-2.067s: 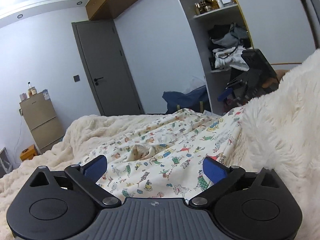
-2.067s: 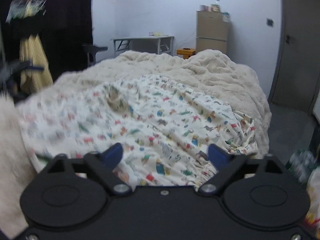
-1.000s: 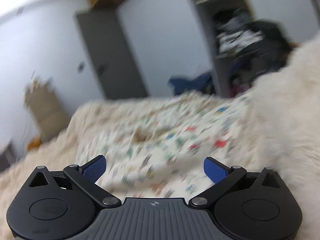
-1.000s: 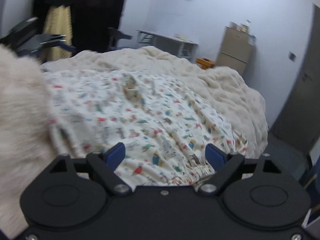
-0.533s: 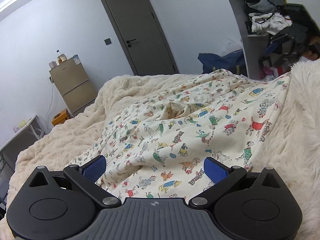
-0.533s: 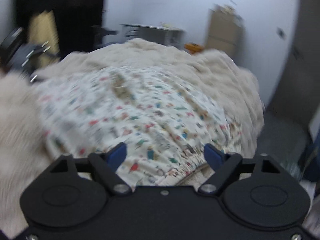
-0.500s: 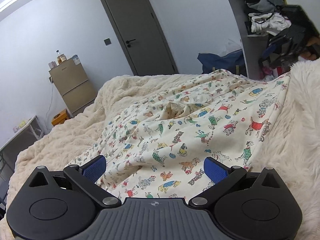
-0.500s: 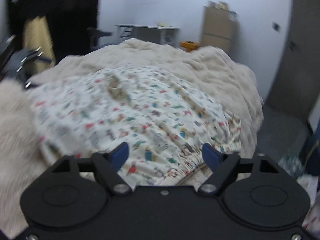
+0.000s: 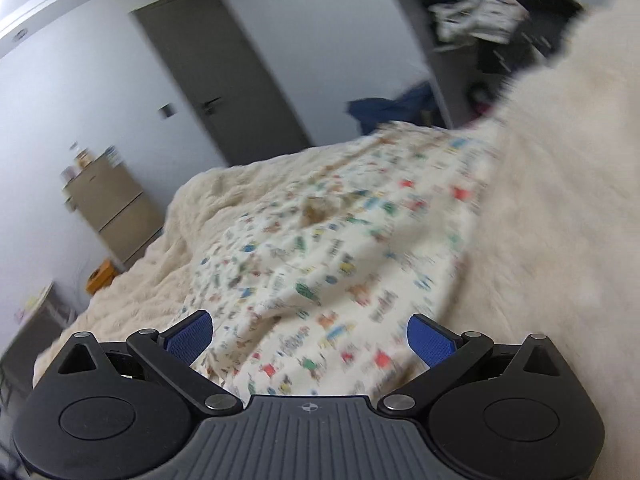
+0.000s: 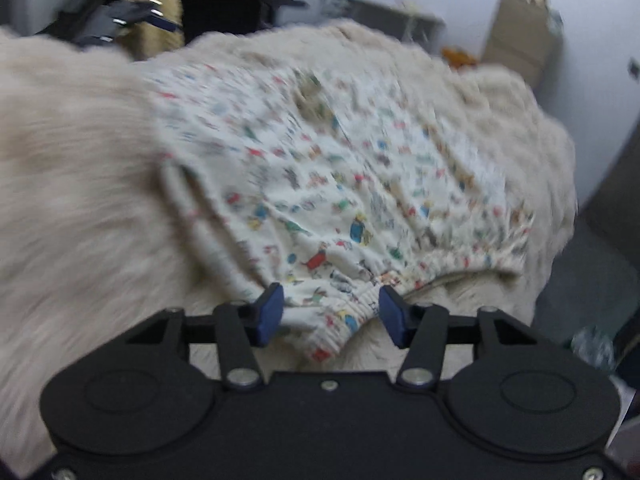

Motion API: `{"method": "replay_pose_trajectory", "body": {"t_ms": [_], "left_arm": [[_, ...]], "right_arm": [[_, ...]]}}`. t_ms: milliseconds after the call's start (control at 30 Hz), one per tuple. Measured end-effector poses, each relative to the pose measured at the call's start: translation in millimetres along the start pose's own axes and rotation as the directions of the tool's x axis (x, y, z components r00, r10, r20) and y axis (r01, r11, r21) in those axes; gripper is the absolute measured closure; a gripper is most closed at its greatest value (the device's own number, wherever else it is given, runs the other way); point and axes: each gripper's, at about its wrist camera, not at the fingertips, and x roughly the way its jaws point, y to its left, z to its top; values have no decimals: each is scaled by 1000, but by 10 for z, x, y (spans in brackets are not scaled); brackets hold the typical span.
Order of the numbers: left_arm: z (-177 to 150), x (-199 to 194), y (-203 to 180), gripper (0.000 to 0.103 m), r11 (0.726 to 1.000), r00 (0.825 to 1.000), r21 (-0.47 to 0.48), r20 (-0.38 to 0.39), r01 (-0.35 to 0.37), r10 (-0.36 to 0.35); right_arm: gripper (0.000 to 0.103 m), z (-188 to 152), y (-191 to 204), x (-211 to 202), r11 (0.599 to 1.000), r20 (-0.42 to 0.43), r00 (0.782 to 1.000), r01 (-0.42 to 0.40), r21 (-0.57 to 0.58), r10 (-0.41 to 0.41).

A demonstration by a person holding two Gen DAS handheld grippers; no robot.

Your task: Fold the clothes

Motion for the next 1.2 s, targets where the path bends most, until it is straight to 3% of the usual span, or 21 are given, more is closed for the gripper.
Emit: {"method": "replay_pose_trajectory", "body": {"t_ms": [67,167,233,367,467,533,567,600,633,700,733,767,833,900,1000,1067,1200], "left_arm": [[-60,-41,-83,0,998,999,56,6,34,-34],[-147,-47,-126,0,995,998,78,0,65,-65],[-167,-2,-75,0,996,996,40,-40,81,-79],[-298,-30,-52,0,997,996,73,-85,25,-19],[-413,86,14,0,995,988,75,-136,-61,71],[-556,219,140,0,995,980,34,-175,-92,97],[-650,274,210,8,995,974,8,-200,-104,104],[-740,316,263,16,992,966,-4,-228,-128,124],[-849,367,317,31,987,951,-6,-268,-161,153],[-1077,436,392,32,977,915,8,-350,-212,202],[-1223,424,442,32,976,912,-14,-360,-216,197],[-1294,388,470,32,977,926,-47,-330,-208,181],[-1424,325,515,31,973,949,-100,-260,-208,177],[-1513,271,548,31,968,952,-121,-245,-221,187],[-1629,153,635,33,944,927,-136,-275,-300,255],[-1699,168,678,32,935,898,-120,-343,-333,276],[-1846,326,672,27,935,877,-150,-421,-320,233]], "right_arm": [[22,-50,106,-105,997,28,999,-26,-78,28],[22,-60,237,-59,987,27,999,-29,-157,34],[23,-35,282,10,983,31,999,-11,-181,17],[26,15,372,150,973,40,999,25,-227,-16],[37,53,439,254,964,47,998,52,-262,-41],[51,78,484,323,956,53,997,70,-284,-57],[62,90,506,358,952,56,996,79,-296,-65],[73,103,529,393,948,59,996,88,-307,-73],[75,115,551,428,943,62,995,97,-318,-81],[83,128,594,478,935,62,994,106,-340,-90],[85,122,617,498,931,49,995,97,-352,-85],[87,119,642,530,927,32,996,86,-365,-79],[87,113,661,570,926,22,997,83,-369,-80],[86,121,660,592,928,16,996,84,-363,-84],[84,128,642,576,929,20,995,98,-357,-97],[77,137,631,587,933,23,994,106,-344,-105],[62,142,616,667,948,17,992,122,-295,-122]]}}
